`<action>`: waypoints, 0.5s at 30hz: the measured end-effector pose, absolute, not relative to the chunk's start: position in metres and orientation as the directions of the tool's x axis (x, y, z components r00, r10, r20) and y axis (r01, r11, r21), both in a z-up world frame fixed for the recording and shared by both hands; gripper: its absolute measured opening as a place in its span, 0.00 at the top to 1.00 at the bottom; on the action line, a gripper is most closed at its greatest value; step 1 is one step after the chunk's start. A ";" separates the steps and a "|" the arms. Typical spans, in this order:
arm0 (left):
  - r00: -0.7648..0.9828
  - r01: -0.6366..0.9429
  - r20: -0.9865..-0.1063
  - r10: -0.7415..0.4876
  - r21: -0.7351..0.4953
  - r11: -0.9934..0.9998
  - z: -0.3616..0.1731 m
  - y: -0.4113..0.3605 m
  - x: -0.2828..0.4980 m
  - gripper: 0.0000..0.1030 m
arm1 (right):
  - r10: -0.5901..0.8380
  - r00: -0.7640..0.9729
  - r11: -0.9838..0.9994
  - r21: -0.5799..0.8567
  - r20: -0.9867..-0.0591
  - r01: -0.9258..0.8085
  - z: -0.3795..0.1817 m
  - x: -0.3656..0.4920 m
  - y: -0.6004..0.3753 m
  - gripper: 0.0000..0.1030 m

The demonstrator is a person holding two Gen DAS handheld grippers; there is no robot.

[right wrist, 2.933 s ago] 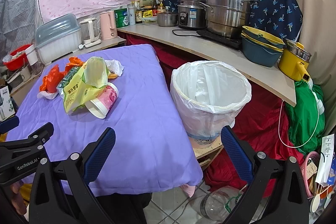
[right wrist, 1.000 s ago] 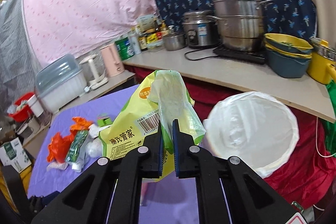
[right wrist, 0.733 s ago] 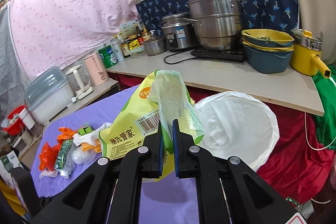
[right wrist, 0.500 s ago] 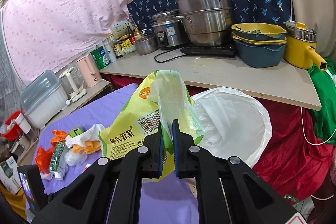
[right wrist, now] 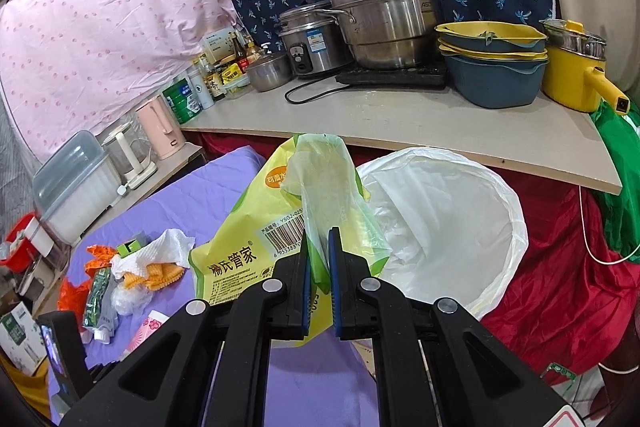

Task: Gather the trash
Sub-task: 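Carry the snack bag toward the bin with the right gripper while the left gripper grasps the pink paper cup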

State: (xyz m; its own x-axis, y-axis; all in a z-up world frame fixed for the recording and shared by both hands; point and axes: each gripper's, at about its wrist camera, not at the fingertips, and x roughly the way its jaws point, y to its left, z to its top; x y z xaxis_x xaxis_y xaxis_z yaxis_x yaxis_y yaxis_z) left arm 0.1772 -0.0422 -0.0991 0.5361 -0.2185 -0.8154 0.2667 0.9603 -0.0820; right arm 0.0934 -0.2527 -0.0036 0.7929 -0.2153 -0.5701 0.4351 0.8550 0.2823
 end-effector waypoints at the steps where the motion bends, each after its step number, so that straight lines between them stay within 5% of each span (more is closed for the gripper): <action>1: 0.544 0.274 -0.810 -0.217 -0.073 0.959 -0.096 -0.044 0.175 0.30 | -0.217 0.792 0.854 0.282 -0.571 0.437 -0.003 0.094 -0.254 0.93; 15: 0.587 0.412 -0.735 -0.340 -0.090 0.907 -0.035 -0.107 0.164 0.30 | -0.330 0.766 0.809 0.253 -0.551 0.531 0.004 0.081 -0.301 0.93</action>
State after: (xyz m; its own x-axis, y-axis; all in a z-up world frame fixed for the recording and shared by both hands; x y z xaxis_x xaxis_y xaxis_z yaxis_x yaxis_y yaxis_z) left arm 0.1640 -0.1071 -0.0346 0.5866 -0.3401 -0.7350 0.4123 0.9066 -0.0904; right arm 0.0805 -0.3009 0.0037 0.7663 -0.3303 -0.5510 0.5308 0.8087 0.2534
